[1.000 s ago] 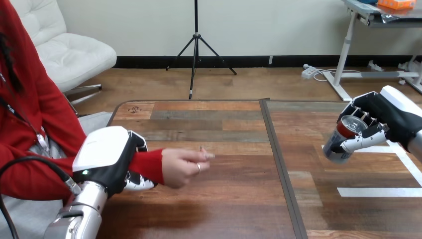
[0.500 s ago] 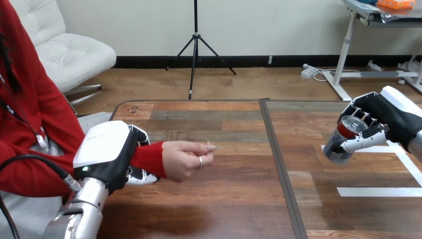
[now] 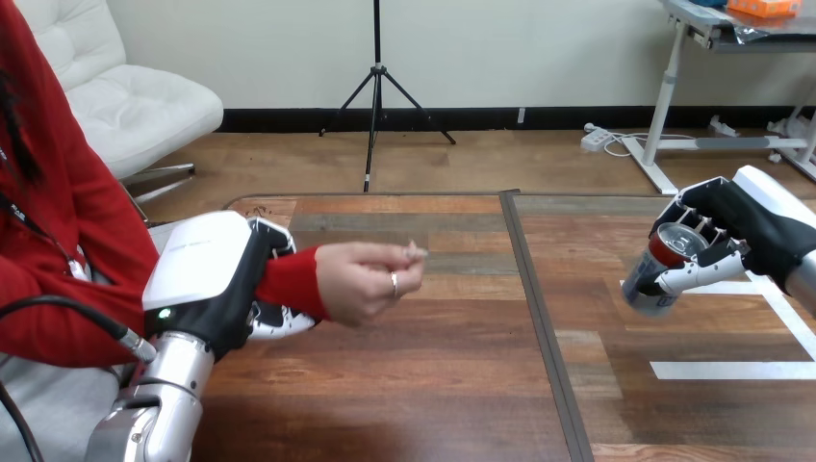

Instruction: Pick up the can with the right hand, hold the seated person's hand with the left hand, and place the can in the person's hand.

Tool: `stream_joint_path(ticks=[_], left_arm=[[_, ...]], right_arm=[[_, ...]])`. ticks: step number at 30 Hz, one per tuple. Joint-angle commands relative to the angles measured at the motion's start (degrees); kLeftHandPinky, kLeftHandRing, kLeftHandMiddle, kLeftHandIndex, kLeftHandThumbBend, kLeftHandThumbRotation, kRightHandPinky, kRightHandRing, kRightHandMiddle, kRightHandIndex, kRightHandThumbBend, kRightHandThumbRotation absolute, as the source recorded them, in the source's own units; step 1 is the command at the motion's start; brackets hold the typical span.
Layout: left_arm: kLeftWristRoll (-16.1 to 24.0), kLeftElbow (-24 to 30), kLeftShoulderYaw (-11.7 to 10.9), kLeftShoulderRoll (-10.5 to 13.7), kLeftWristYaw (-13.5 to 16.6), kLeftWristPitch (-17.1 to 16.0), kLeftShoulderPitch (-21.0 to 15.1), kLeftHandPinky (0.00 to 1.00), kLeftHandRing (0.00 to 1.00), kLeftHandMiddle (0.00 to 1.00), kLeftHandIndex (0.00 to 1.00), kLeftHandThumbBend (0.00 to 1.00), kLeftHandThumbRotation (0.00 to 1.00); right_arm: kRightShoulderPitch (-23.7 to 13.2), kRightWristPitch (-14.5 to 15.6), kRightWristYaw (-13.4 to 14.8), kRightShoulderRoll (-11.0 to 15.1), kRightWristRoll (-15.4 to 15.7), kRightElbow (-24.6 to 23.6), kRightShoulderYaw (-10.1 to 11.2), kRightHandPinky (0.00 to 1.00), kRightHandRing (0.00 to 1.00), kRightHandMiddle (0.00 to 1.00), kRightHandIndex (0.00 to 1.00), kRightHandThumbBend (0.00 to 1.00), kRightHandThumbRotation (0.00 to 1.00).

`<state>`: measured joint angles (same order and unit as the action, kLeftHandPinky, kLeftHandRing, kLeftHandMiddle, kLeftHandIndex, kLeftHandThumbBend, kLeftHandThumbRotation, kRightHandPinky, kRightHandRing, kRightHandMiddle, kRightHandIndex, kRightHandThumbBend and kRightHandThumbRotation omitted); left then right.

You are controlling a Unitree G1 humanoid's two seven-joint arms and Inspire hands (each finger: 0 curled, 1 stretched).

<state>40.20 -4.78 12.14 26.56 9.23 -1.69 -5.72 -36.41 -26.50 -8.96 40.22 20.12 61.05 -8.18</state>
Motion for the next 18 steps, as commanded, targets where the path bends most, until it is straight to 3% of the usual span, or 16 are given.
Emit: stream_joint_path(ticks=[1,9,18], left_arm=[[-0.47,5.81,-3.12,-0.66,2.47,-1.07,-4.53,0.18,0.22,0.28,0.27,0.58,0.0],[-0.31,6.89,-3.3,-1.54,2.64,-0.78,-4.91,0.19,0.23,0.29,0.28,0.57,0.0],[-0.75,8.2,-3.28,-2.87,1.37,0.4,-5.32,0.2,0.24,0.3,0.29,0.56,0.0]], right_arm=[[-5.24,0.01,0.95,-1.55,-1.39,-3.32,1.33,0.38,0.4,0.44,0.47,0.76,0.0],[-5.77,1.58,1.03,-2.74,-1.05,-5.58,1.03,0.41,0.41,0.45,0.48,0.75,0.0],[-6.14,3.17,1.22,-4.01,-0.38,-8.33,0.64,0.36,0.39,0.44,0.48,0.75,0.0]])
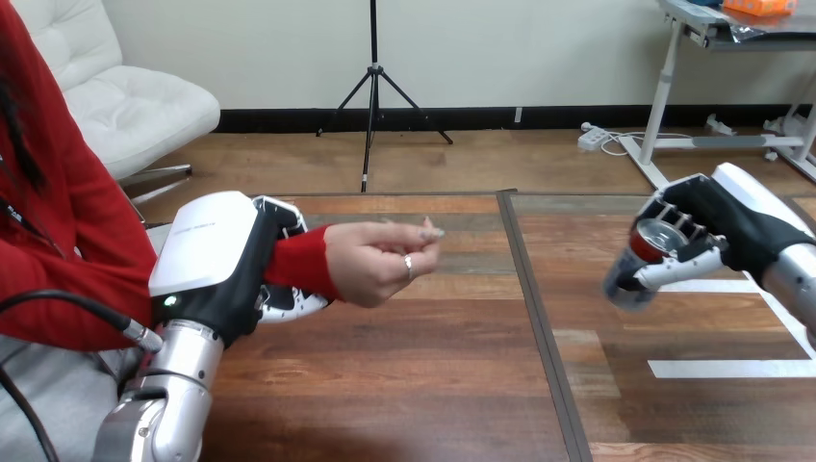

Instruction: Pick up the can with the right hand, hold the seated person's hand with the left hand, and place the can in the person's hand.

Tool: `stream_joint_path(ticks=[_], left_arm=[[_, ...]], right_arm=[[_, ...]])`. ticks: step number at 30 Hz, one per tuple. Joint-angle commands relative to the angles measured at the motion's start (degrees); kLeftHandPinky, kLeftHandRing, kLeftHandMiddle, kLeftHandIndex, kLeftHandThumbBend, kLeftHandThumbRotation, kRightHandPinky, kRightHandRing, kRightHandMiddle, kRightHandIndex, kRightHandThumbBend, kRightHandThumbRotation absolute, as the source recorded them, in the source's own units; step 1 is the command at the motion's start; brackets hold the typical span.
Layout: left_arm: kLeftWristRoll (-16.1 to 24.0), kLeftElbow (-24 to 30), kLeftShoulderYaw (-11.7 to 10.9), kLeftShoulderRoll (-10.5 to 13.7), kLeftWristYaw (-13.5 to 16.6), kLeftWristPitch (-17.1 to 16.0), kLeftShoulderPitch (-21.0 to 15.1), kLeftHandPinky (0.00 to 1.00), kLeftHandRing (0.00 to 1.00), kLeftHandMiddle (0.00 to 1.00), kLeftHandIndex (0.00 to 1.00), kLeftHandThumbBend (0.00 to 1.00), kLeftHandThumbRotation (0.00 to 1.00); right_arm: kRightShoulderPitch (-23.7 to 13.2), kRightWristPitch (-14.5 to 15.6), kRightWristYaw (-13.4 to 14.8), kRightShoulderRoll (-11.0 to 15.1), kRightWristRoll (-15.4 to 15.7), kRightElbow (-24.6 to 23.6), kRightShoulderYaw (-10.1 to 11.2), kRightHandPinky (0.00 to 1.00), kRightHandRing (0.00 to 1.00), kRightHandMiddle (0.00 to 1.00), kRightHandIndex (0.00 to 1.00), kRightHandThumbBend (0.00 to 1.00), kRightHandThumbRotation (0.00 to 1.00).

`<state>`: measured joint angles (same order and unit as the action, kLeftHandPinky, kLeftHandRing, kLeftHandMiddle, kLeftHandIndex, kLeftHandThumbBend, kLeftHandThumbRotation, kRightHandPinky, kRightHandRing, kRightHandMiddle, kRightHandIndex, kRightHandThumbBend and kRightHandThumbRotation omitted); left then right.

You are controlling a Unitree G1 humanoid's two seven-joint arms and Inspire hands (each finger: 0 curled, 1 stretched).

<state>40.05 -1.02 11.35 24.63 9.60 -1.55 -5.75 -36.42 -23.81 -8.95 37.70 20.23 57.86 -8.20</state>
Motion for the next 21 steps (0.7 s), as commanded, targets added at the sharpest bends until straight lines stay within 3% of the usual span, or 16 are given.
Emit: stream_joint_path(ticks=[1,14,21], left_arm=[[-0.64,4.51,-2.49,-1.11,0.82,0.39,-5.34,0.2,0.24,0.3,0.29,0.56,0.0],[-1.28,4.16,-2.04,-2.69,0.46,-0.3,-6.03,0.2,0.25,0.3,0.29,0.59,0.0],[-1.71,3.54,-1.64,-3.44,0.92,-1.08,-6.23,0.21,0.25,0.31,0.3,0.64,0.0]], right_arm=[[-6.19,0.76,1.17,-1.61,-0.37,-5.47,0.59,0.36,0.39,0.44,0.48,0.75,0.0],[-6.32,4.13,-0.34,-3.57,-0.3,-10.47,0.38,0.35,0.37,0.43,0.48,0.72,0.0],[-5.98,3.58,-0.67,-4.28,-0.48,-12.08,0.44,0.34,0.37,0.43,0.48,0.72,0.0]])
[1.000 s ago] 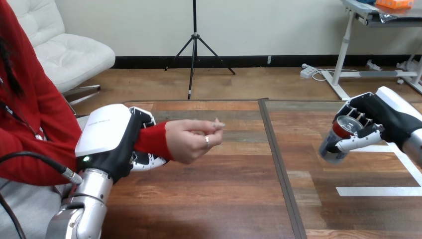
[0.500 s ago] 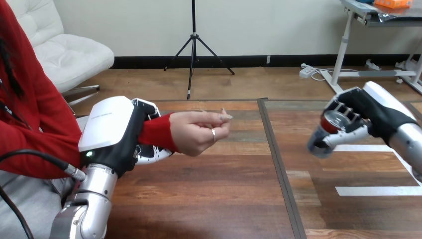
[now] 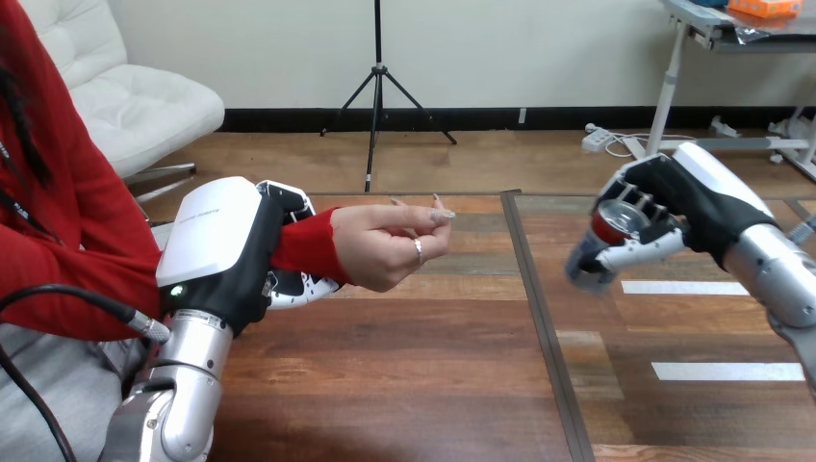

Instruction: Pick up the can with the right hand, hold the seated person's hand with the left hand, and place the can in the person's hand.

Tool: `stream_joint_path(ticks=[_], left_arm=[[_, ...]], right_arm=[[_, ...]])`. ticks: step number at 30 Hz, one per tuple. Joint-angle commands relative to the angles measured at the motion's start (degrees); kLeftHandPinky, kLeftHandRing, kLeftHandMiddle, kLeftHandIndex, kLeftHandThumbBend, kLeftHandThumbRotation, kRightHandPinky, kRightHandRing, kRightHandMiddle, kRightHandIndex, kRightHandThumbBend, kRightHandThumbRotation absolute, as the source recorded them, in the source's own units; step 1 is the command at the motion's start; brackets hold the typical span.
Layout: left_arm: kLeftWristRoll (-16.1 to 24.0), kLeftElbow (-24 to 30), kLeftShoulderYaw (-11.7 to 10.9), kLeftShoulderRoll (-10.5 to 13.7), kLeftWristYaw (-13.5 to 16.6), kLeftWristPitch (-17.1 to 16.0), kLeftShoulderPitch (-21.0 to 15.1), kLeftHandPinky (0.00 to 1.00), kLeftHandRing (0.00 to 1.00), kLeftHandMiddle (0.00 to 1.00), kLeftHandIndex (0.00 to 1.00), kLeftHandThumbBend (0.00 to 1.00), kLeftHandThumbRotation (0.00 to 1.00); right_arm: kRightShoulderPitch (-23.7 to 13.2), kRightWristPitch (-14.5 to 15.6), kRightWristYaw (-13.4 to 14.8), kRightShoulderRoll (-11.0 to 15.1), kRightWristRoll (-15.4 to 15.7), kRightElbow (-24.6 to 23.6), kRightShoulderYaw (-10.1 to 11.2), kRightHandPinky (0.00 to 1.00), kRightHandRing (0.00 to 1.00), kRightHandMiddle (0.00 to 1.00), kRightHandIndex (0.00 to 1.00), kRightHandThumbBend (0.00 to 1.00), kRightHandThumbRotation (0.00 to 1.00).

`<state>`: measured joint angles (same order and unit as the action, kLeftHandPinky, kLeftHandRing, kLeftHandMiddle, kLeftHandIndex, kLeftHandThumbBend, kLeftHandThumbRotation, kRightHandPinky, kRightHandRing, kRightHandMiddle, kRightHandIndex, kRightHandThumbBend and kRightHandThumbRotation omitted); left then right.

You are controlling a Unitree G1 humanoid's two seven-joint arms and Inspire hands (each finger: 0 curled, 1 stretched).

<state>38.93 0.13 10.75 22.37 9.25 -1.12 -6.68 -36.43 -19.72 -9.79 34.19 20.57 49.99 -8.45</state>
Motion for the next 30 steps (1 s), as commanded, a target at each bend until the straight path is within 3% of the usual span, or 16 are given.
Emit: stream_joint_path(ticks=[1,8,16,30], left_arm=[[-0.57,2.34,-0.98,-1.25,1.34,-1.59,-5.33,0.21,0.25,0.31,0.3,0.65,0.0],[0.25,1.81,-0.48,-1.07,1.52,-2.37,-5.39,0.23,0.27,0.33,0.33,0.72,0.0],[1.58,2.89,-0.02,0.12,-2.08,-0.65,-5.18,0.27,0.32,0.38,0.39,0.76,0.0],[2.6,3.35,-0.56,1.27,-5.56,-0.9,-5.01,0.31,0.38,0.44,0.44,0.77,0.0]], right_arm=[[-5.91,-0.52,0.09,-0.83,-0.84,-4.41,0.72,0.35,0.37,0.43,0.48,0.72,0.0],[-5.6,-0.28,-0.3,-1.13,-0.97,-5.13,0.98,0.35,0.37,0.42,0.48,0.72,0.0],[-5.45,-0.33,-0.7,-1.12,-1.04,-5.02,1.19,0.35,0.37,0.42,0.47,0.72,0.0],[-5.42,-0.02,-0.46,-0.86,-1.11,-4.04,1.55,0.34,0.36,0.41,0.47,0.73,0.0]])
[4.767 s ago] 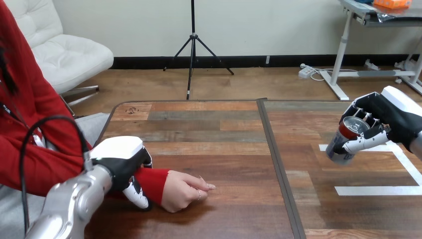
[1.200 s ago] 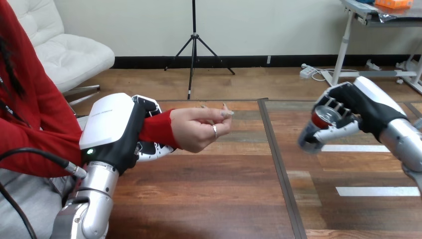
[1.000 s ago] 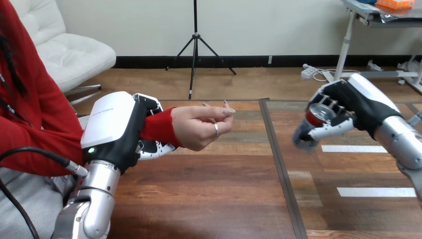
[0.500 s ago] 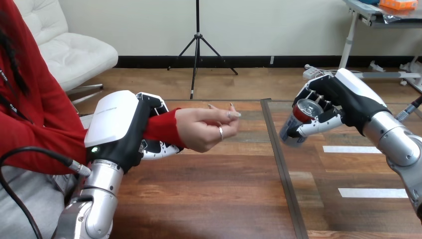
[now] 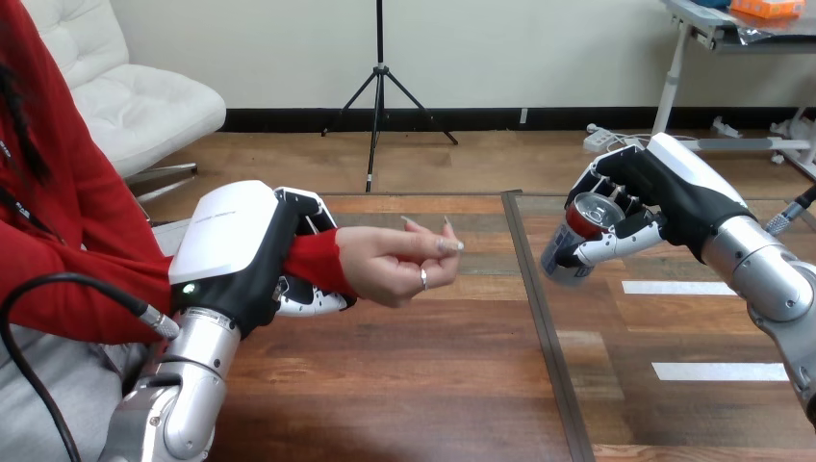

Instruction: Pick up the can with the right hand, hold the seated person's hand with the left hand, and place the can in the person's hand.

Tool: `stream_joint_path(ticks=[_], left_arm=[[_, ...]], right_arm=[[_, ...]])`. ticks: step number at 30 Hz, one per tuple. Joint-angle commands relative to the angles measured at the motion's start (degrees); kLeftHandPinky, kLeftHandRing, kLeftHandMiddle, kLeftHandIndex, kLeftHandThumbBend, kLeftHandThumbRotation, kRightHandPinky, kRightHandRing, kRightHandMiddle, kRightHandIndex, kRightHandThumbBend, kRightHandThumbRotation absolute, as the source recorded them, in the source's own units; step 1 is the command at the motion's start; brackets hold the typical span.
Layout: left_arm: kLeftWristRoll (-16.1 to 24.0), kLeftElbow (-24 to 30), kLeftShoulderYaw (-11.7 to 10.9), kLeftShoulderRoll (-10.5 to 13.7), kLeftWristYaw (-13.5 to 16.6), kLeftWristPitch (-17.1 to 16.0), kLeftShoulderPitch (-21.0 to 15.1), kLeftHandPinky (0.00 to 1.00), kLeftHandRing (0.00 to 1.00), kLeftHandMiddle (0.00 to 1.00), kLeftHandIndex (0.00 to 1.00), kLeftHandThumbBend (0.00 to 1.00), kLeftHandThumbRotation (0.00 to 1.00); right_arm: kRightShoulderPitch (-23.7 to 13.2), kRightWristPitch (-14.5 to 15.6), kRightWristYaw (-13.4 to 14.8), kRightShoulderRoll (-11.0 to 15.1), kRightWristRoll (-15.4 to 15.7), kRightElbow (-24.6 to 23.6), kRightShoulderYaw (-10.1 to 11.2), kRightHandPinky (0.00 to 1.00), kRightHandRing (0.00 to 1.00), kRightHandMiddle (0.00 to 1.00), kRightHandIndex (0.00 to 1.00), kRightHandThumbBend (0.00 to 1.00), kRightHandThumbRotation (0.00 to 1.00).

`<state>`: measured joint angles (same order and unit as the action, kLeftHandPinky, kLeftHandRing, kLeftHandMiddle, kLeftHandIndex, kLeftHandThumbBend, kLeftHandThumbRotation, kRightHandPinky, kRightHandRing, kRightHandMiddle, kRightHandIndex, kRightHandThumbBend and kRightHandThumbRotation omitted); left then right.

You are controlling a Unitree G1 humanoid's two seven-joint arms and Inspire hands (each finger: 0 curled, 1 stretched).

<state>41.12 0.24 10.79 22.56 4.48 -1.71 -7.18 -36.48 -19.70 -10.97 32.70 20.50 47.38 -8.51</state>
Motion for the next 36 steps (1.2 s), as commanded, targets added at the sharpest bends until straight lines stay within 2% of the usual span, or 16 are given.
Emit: stream_joint_path(ticks=[1,13,21,31,36], left_arm=[[0.38,3.18,-0.65,1.08,-0.89,-0.33,-4.52,0.32,0.38,0.44,0.44,0.77,0.0],[0.06,3.67,-0.8,1.73,-4.49,0.7,-4.53,0.35,0.41,0.47,0.47,0.79,0.0],[0.18,5.03,-0.62,2.32,-8.12,2.52,-4.38,0.36,0.43,0.49,0.5,0.79,0.0],[0.53,5.38,-0.49,3.06,-9.66,2.49,-4.25,0.36,0.44,0.5,0.51,0.81,0.0],[1.1,6.12,-0.28,3.79,-11.97,3.48,-4.23,0.37,0.45,0.51,0.52,0.81,0.0]], right_arm=[[-5.38,0.08,0.7,0.67,-1.04,-1.39,1.62,0.34,0.36,0.41,0.47,0.73,0.0],[-4.94,1.52,0.13,1.29,-1.57,-2.0,2.08,0.35,0.36,0.42,0.48,0.73,0.0],[-4.97,0.71,0.16,1.77,-1.74,-1.36,2.16,0.36,0.37,0.43,0.48,0.73,0.0],[-4.72,-0.04,0.89,2.33,-1.58,-1.41,2.26,0.35,0.37,0.43,0.48,0.73,0.0],[-4.78,-2.12,1.32,2.77,-1.83,-0.41,2.46,0.34,0.37,0.43,0.48,0.73,0.0]])
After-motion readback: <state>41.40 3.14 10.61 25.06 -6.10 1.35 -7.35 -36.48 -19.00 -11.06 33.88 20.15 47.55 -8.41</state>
